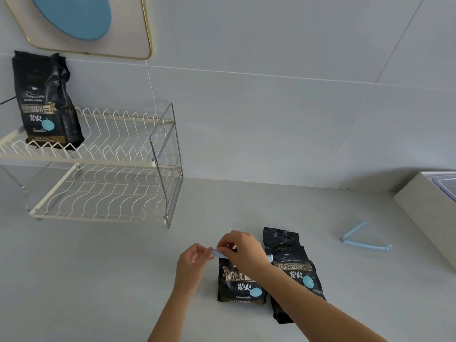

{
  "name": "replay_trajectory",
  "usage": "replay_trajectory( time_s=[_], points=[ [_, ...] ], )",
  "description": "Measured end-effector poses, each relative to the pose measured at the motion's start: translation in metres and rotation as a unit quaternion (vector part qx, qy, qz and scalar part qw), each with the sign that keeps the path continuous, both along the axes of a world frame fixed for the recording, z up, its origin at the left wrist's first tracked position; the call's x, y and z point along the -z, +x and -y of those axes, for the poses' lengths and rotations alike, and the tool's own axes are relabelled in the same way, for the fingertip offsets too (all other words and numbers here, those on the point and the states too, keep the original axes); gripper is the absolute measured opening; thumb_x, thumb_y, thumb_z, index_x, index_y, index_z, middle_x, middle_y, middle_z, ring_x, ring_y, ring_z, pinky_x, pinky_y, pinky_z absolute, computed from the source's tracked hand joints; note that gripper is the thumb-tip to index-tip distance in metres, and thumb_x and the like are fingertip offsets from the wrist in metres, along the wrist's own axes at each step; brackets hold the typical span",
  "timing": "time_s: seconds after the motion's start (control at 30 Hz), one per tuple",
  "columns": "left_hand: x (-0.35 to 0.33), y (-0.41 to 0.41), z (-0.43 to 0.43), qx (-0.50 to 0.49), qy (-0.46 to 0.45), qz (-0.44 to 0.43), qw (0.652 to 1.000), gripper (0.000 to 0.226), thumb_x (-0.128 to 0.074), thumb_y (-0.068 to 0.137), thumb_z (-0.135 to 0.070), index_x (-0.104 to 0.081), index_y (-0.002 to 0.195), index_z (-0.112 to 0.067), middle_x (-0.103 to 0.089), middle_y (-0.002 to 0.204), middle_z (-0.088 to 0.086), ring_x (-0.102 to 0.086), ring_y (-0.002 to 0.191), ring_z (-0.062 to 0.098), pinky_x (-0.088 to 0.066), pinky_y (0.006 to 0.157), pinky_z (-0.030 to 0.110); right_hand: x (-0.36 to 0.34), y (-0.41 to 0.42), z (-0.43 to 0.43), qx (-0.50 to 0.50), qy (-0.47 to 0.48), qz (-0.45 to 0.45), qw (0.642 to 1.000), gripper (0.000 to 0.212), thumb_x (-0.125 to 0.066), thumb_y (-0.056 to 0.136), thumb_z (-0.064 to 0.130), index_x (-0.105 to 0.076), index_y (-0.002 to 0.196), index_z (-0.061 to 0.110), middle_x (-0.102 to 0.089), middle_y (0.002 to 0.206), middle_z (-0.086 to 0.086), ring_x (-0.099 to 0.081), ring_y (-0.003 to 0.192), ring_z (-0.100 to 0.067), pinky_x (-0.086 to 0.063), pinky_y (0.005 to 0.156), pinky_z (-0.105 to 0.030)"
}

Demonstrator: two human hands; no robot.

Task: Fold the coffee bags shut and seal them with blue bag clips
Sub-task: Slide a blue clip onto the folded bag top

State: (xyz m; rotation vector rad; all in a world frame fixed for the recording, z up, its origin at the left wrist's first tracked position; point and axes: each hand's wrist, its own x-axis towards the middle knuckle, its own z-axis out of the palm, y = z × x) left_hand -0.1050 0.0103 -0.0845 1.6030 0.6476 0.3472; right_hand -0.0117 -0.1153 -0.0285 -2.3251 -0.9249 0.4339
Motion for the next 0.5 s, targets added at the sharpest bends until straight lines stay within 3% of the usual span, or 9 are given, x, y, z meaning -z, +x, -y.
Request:
replay_trajectory(
  time_s=[0.17,0.3,0.5],
  points=[
    [-0.005,0.005,0.008,0.023,-0.009,-0.019,1.000,0.021,-0.058,0.089,-0.013,-0.058,0.068,-0.018,-0.064,0.066,-0.003,-0.063,0.070,0.012,-0.043,0.066,0.026,-0.003,0.003,0.001,-0.011,-0.014,0.005,1.000,0.006,-0.061,0.084,0.025,-0.065,0.080,0.024,-0.057,0.082,0.009,-0.054,0.077,-0.012,-0.046,0.064,-0.030],
    [-0.009,0.005,0.016,0.067,-0.021,-0.030,0.997,0.021,-0.050,0.093,-0.027,-0.064,0.078,-0.024,-0.069,0.079,-0.002,-0.065,0.080,0.010,-0.045,0.067,0.020,0.000,0.000,-0.004,-0.039,-0.044,0.056,0.997,0.013,-0.052,0.090,0.029,-0.061,0.091,0.019,-0.060,0.094,0.002,-0.053,0.086,-0.015,-0.034,0.063,-0.027],
    [-0.002,-0.002,0.026,0.069,-0.032,-0.022,0.997,0.036,-0.041,0.097,-0.027,-0.071,0.076,-0.029,-0.073,0.076,-0.007,-0.064,0.075,0.000,-0.047,0.066,0.012,0.013,-0.008,0.002,-0.076,-0.037,0.149,0.985,0.018,-0.042,0.097,0.029,-0.053,0.097,0.015,-0.057,0.098,-0.001,-0.050,0.093,-0.019,-0.037,0.062,-0.030]
  ],
)
